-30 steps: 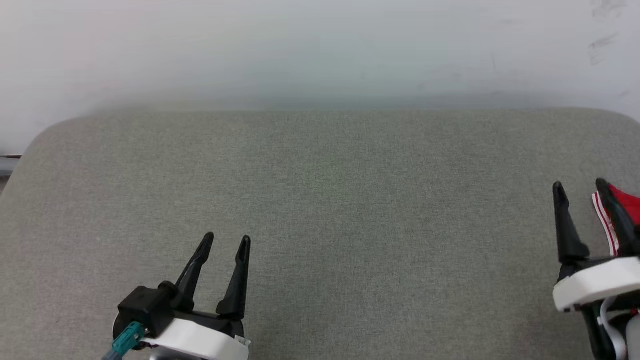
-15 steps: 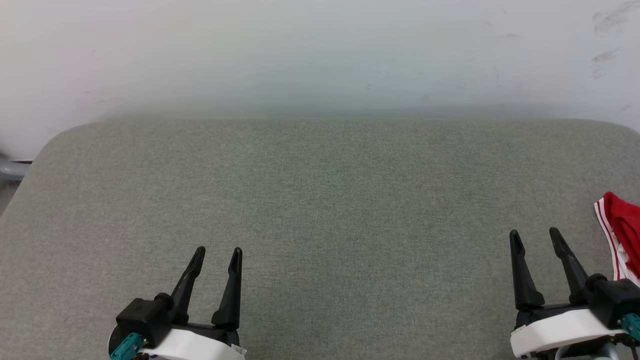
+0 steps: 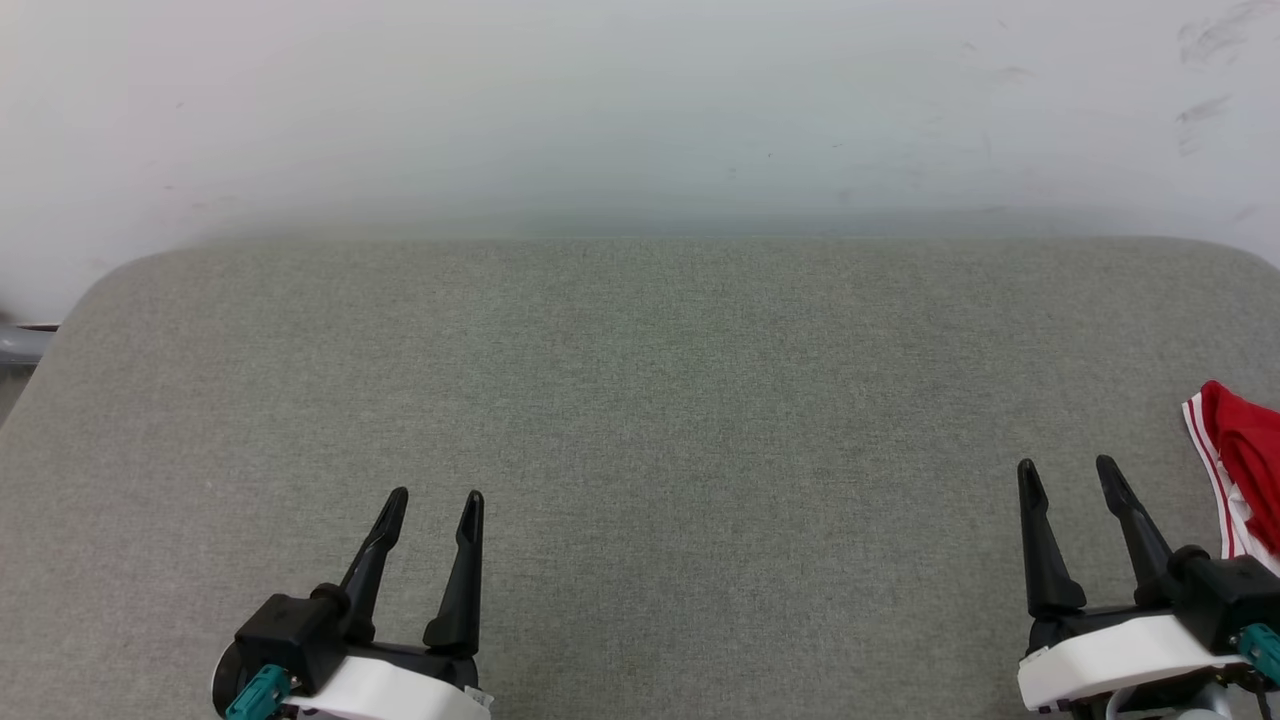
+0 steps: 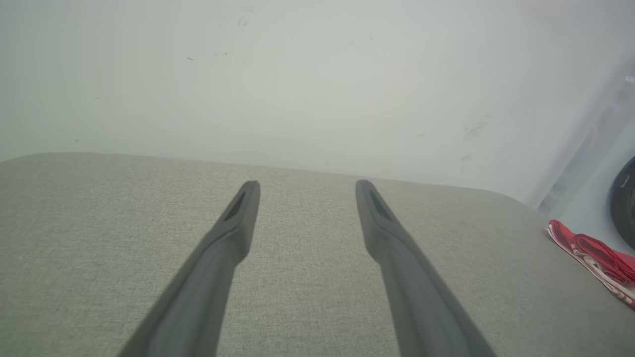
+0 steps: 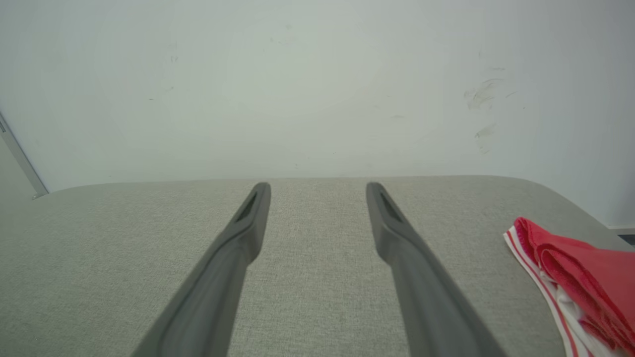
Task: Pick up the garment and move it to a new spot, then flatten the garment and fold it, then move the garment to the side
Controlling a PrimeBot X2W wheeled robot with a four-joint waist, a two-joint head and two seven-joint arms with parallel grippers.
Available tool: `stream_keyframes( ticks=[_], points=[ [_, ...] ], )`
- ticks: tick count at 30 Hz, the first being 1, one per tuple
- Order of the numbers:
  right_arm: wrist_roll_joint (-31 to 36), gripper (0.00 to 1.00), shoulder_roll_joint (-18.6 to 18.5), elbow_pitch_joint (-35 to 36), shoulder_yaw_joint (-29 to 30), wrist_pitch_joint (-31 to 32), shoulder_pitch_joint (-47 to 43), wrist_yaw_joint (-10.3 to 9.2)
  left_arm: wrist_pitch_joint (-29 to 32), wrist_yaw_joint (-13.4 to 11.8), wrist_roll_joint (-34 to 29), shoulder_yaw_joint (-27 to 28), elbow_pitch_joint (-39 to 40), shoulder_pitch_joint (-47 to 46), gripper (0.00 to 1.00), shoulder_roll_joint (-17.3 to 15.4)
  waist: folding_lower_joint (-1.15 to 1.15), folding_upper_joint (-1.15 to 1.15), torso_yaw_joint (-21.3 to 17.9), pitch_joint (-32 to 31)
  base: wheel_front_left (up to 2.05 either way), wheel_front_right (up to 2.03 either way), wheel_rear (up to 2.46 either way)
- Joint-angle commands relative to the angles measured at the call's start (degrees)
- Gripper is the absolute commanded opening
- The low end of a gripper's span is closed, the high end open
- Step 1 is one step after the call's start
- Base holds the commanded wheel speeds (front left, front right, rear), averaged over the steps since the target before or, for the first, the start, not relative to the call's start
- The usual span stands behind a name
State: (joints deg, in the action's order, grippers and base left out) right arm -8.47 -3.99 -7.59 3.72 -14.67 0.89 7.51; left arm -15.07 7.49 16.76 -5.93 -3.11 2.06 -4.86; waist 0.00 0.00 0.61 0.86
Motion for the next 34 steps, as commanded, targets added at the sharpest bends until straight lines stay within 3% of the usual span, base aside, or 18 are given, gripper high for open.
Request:
stream_keyframes(
  ticks=[1, 18, 19, 23, 34],
  points=[
    [-0.2, 1.0, -0.3, -0.2, 0.0, -0.3, 0.8, -0.05, -0.1, 0.0, -0.5, -0.1, 0.4, 0.0, 1.0, -0.1, 0.0, 0.0, 0.0, 0.0, 0.0, 0.0, 0.0],
    [-0.5, 1.0, -0.4, -0.4, -0.6, -0.5, 1.2, -0.05, -0.1, 0.0, -0.5, 0.2, 0.7, 0.1, 1.0, 0.3, 0.0, 0.0, -0.2, 0.4, 0.0, 0.0, 0.0],
    [-0.5, 0.0, -0.3, -0.4, -0.6, -0.5, 1.2, -0.05, -0.1, 0.0, -0.5, 0.2, 0.7, 0.1, 0.0, 0.3, 0.0, 0.0, -0.2, 0.5, 0.0, 0.0, 0.0],
    [-0.7, 0.0, 0.2, -2.1, -0.5, 0.1, -0.2, 0.01, 0.1, 0.0, 0.1, 0.0, -0.9, 0.6, 0.0, 0.2, 0.0, 0.0, -0.2, 0.5, 0.0, 0.0, 0.0],
    [-13.2, 0.0, 0.3, -2.7, 0.1, 3.4, 0.7, 0.01, 2.7, -0.1, 12.2, 1.1, -2.2, -0.7, 0.0, -0.2, 0.0, 0.0, -0.2, 0.4, 0.0, 0.0, 0.0]
  ],
)
